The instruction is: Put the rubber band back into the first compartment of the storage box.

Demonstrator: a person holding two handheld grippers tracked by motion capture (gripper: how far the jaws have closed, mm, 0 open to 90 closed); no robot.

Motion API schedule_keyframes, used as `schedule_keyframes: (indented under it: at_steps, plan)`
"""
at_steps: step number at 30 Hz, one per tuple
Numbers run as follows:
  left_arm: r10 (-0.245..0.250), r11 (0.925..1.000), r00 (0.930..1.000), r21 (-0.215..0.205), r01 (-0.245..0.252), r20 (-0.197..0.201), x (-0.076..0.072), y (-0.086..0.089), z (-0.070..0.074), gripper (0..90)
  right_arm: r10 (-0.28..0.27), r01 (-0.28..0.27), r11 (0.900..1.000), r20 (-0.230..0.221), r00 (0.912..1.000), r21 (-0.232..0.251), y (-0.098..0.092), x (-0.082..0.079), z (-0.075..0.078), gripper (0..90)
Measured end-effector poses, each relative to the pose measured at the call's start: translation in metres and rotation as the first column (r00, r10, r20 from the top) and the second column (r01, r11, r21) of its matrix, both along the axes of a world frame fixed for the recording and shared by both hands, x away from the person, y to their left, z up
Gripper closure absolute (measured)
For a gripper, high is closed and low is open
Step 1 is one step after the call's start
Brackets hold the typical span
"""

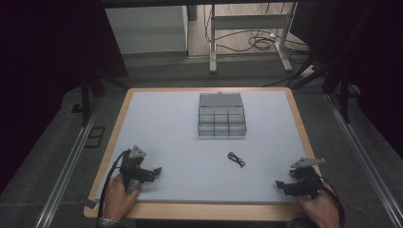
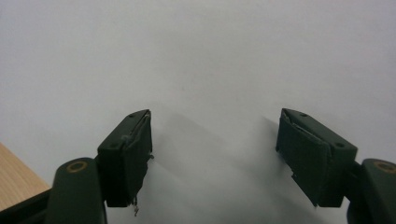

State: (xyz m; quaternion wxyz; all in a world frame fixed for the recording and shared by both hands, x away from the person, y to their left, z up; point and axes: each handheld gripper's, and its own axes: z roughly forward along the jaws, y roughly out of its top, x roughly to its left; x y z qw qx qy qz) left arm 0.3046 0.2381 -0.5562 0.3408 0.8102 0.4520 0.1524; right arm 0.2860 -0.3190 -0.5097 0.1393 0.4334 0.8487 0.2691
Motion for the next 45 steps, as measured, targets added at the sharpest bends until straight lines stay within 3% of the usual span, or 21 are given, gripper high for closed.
schedule_keyframes:
  at_steps: [3,5,10,23,35,37,45]
  plan:
    - [0.0,1.0,1.0,-0.001,0.0,0.0,0.0,0.0,0.0,0.0,0.004,-0.004,1.0,0.004,1.0,-0.002,0.002,-0.001,-0.002,19.8]
    - [0.0,1.0,1.0,0.0,0.0,0.0,0.0,0.0,0.0,0.0,0.009,-0.009,0.999,0.006,0.9999,-0.035,0.008,-0.002,-0.003,17.6]
    - [0.0,1.0,1.0,0.0,0.0,0.0,0.0,0.0,0.0,0.0,0.0,0.001,1.0,0.022,0.9998,-0.015,0.006,-0.003,-0.005,17.6]
    - [0.0,1.0,1.0,0.0,0.0,0.0,0.0,0.0,0.0,0.0,0.001,-0.001,1.0,0.021,0.9998,-0.017,0.006,-0.003,-0.004,17.6]
    - [0.0,1.0,1.0,0.0,0.0,0.0,0.0,0.0,0.0,0.0,0.009,-0.008,0.999,0.006,0.9999,-0.04,0.008,-0.001,-0.002,19.4]
    - [0.0,1.0,1.0,0.0,0.0,0.0,0.0,0.0,0.0,0.0,0.026,-0.026,1.0,0.005,0.9997,-0.004,0.008,-0.002,0.001,22.4]
    - [0.0,1.0,1.0,-0.001,0.0,0.0,0.0,0.0,0.0,0.0,0.037,-0.039,0.999,0.044,0.9983,0.038,0.01,-0.004,0.01,23.7]
